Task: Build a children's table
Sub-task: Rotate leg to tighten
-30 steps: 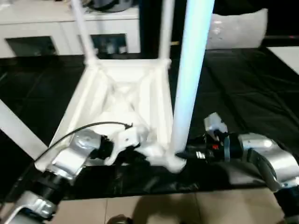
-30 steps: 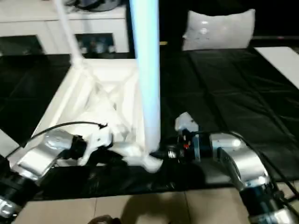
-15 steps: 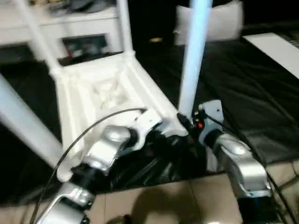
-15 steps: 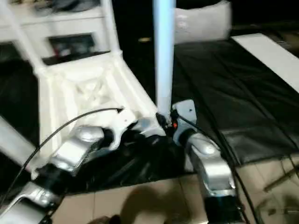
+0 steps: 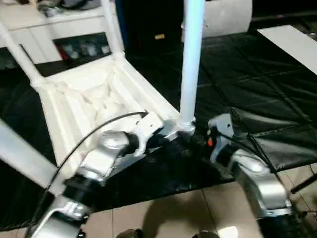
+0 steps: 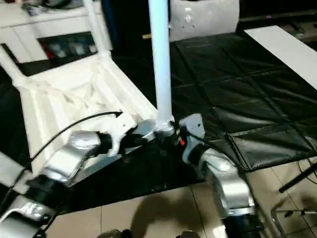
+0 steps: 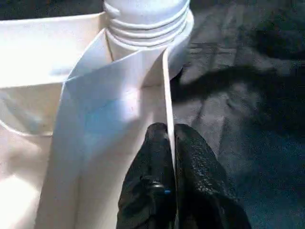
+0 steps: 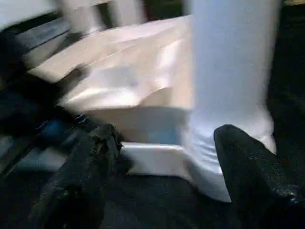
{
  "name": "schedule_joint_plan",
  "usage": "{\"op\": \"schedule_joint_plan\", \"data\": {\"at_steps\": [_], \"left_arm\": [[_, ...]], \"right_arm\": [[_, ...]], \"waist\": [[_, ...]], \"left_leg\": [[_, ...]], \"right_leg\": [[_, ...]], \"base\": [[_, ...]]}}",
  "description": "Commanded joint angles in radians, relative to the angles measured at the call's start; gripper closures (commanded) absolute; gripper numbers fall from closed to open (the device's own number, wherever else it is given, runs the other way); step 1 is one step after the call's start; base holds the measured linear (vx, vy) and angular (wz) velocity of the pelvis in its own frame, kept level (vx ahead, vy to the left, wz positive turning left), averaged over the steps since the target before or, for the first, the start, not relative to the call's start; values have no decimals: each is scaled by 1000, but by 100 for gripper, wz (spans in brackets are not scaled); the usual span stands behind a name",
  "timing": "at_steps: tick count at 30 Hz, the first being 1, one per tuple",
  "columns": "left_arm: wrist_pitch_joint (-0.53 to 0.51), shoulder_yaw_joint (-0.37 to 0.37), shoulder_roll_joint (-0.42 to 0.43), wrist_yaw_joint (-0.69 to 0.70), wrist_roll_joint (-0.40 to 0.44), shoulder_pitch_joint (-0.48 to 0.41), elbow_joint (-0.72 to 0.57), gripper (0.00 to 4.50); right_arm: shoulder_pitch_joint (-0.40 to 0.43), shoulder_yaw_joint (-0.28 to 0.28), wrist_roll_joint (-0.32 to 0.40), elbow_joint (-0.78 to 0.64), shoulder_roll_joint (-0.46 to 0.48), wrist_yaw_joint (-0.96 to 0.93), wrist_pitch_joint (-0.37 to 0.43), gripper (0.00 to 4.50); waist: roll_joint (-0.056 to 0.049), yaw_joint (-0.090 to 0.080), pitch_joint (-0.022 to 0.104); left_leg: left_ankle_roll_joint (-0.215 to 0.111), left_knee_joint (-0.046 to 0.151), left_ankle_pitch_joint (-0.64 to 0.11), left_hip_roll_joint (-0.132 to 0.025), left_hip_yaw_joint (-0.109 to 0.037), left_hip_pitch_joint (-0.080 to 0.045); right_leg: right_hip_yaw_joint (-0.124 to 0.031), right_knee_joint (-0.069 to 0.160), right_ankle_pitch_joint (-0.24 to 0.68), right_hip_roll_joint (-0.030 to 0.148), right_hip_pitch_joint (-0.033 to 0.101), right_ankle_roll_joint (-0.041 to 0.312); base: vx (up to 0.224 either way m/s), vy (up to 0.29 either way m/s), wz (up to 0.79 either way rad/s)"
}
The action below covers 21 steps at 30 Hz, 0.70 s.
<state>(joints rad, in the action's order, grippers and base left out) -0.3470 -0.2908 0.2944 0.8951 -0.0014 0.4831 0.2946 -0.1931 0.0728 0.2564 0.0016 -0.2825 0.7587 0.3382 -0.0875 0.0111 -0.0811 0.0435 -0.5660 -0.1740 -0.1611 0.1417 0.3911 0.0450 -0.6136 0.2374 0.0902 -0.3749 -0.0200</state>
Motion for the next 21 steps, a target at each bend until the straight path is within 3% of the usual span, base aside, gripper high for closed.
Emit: {"op": "schedule_joint_plan", "data": {"at_steps": [1,3,5,8,9,10,11,13,15,16,17,18,21], "left_arm": [[82,-40,35,155,-41,-28,-19,450],[112,-53,62,206,-45,-33,-20,450],[173,-79,121,336,-67,-41,-18,450],[198,-92,168,469,-107,-39,-20,450],[199,-92,170,473,-107,-38,-20,450],[208,-98,181,501,-109,-34,-15,450],[218,-105,194,537,-111,-27,-9,450],[246,-121,211,603,-111,-12,9,450],[263,-132,217,648,-116,4,21,450],[265,-133,217,653,-116,7,23,450],[271,-135,217,662,-117,11,27,450],[274,-136,216,665,-116,13,30,450],[291,-149,209,686,-106,32,46,450]], "right_arm": [[-16,4,34,-16,-42,109,-9,73],[-23,5,46,-12,-73,154,-8,61],[-42,13,77,0,-145,284,-2,46],[-77,36,101,23,-214,418,-2,39],[-78,37,102,25,-216,422,-3,39],[-90,45,105,34,-231,454,-4,39],[-107,55,107,51,-246,490,-10,39],[-143,75,104,92,-267,552,-19,39],[-175,101,101,125,-274,602,-21,39],[-179,105,101,129,-275,607,-21,39],[-186,111,103,138,-277,618,-21,55],[-190,114,103,142,-277,624,-22,65],[-213,143,112,159,-278,676,-3,78]], "waist": [[36,5,56],[33,10,70],[34,16,74],[35,29,70],[31,33,67],[37,34,66],[37,46,65],[43,52,62],[42,68,58],[47,70,57],[45,74,56],[48,70,53],[55,68,52]], "left_leg": [[-145,48,-55,-44,-6,3],[-202,33,26,-43,1,0],[-241,25,73,-47,0,0],[-256,24,57,-56,2,-5],[-248,25,41,-60,2,-7],[-243,27,35,-63,3,-10],[-226,27,8,-65,6,-17],[-215,29,-20,-66,10,-17],[-176,36,-88,-67,17,-21],[-165,39,-107,-69,19,-22],[-138,43,-133,-73,24,-23],[-111,50,-168,-72,24,-20],[-76,57,-214,-71,25,-21]], "right_leg": [[-33,73,-15,50,45,243],[-31,53,-175,47,42,278],[-26,42,-248,44,39,300],[-23,37,-202,44,31,328],[-24,37,-165,47,27,338],[-24,40,-148,47,25,340],[-25,40,-108,48,20,351],[-27,44,-79,50,19,351],[-30,50,0,52,15,338],[-31,53,20,54,15,333],[-33,54,48,58,14,321],[-33,58,82,57,16,309],[-36,64,142,59,17,285]], "base": [[54,-2,0],[0,0,0],[0,0,0],[0,0,0],[0,0,0],[0,0,0],[0,0,0],[0,0,0],[0,0,0],[0,0,0],[0,0,0],[0,0,0],[0,0,0]]}}
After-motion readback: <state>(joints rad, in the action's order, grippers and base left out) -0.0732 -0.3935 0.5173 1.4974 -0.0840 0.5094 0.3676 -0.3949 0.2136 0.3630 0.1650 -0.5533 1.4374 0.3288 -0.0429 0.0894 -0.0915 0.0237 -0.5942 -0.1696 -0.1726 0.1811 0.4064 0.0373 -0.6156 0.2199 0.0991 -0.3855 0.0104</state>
